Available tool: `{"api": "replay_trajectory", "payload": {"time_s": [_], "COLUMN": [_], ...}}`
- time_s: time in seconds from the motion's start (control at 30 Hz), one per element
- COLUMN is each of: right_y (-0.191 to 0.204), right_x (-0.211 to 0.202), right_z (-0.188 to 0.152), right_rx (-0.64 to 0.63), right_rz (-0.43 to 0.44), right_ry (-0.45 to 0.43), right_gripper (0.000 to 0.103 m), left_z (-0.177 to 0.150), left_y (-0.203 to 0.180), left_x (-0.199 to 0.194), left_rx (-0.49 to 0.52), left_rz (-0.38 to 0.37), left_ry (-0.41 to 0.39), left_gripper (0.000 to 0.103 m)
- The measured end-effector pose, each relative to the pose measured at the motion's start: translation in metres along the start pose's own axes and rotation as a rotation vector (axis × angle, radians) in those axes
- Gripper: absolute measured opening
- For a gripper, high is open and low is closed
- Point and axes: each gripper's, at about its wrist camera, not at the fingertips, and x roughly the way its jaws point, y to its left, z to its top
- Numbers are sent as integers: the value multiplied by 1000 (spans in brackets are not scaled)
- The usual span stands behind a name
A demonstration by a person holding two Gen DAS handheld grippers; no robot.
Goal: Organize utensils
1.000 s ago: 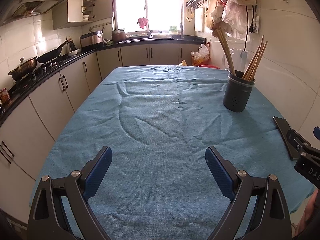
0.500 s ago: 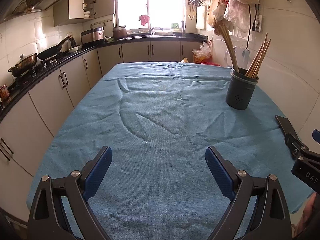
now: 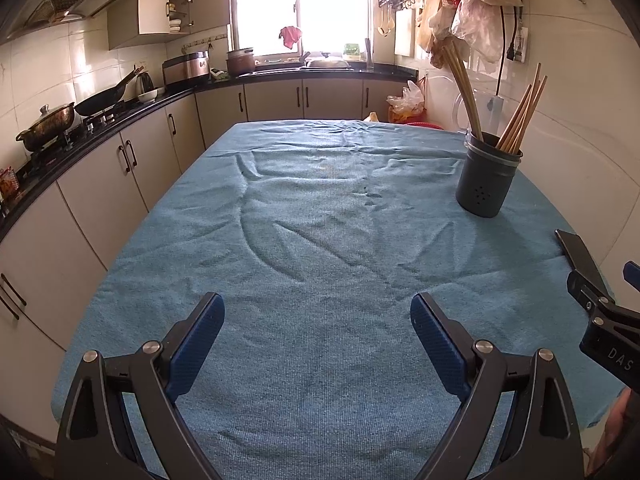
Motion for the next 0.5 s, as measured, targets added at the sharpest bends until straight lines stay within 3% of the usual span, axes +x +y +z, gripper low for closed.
{"api": "replay_trajectory", "payload": {"time_s": [0.5], "right_y": [2], "right_x": [3], "right_z": [-2], "right_rx": [-2], "right_rz": [1], "right_ry": [15], "right_gripper": [101], "left_z": [-1], "left_y": [-1], "left_x": [3], "left_rx": [3], "left_rz": [0], "left_ry": [3], "left_gripper": [93]}}
